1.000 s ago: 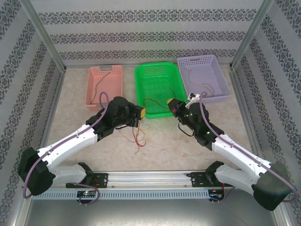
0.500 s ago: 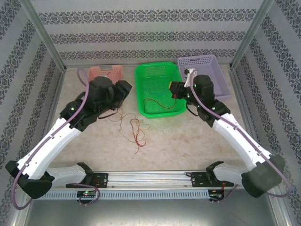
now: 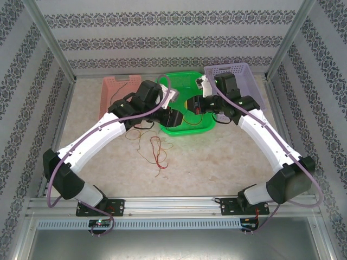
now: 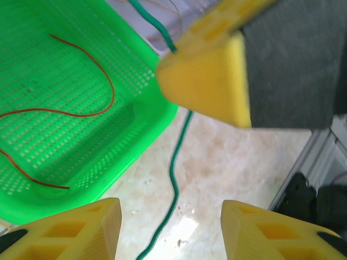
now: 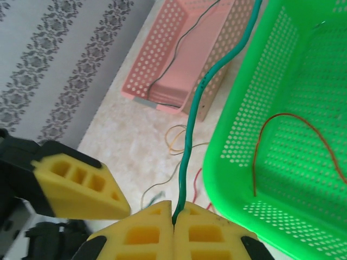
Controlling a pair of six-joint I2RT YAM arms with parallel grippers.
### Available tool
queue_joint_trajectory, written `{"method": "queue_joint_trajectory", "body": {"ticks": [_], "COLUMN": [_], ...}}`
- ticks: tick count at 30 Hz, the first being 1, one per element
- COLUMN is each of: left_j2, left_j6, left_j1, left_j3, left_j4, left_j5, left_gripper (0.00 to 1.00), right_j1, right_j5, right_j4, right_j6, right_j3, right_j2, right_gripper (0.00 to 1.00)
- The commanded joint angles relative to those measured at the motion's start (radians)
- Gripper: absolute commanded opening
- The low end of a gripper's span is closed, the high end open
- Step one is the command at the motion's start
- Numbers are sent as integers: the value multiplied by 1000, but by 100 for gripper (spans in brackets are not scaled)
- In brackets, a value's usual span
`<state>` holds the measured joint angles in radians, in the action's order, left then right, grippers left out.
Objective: Untangle the cables
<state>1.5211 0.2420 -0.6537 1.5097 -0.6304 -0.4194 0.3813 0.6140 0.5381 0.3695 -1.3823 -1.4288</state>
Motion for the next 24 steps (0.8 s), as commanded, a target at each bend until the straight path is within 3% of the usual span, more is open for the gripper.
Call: {"method": "queue_joint_trajectory", "body": {"ticks": [1, 7, 9, 11, 13, 20, 21, 24], "left_j2": [-19, 2, 2, -4, -12, -71, -76, -84], "left_j6": [-139, -142, -122, -102, -73, -7, -10, -41], "left_j1": [-24, -46, -46, -46, -46, -47, -47, -40], "left_j3": [-18, -47, -52, -64, -76, -132, -124, -78], "left_j4": [86, 87, 97, 121, 145, 183, 167, 77], "left_j5": [-92, -8, 30, 41, 39, 52, 71, 157], "left_gripper": [52, 44, 31, 11, 0, 0, 0, 0], "right_j1": [-22, -39, -40, -43, -45, -46, -46, -48], "right_j5": [123, 184, 194, 189, 181, 184, 183, 148], "right_j4": [19, -23, -35, -50, -71, -89, -90, -84], "right_j6": [77, 153, 169, 183, 200, 220, 218, 207], "right_j3": [-50, -47, -43, -31, -16, -33, -38, -44], "right_j2": [-19, -23, -22, -16, -11, -22, -20, -1], "right_gripper": [0, 0, 0, 0, 0, 0, 3, 41]}}
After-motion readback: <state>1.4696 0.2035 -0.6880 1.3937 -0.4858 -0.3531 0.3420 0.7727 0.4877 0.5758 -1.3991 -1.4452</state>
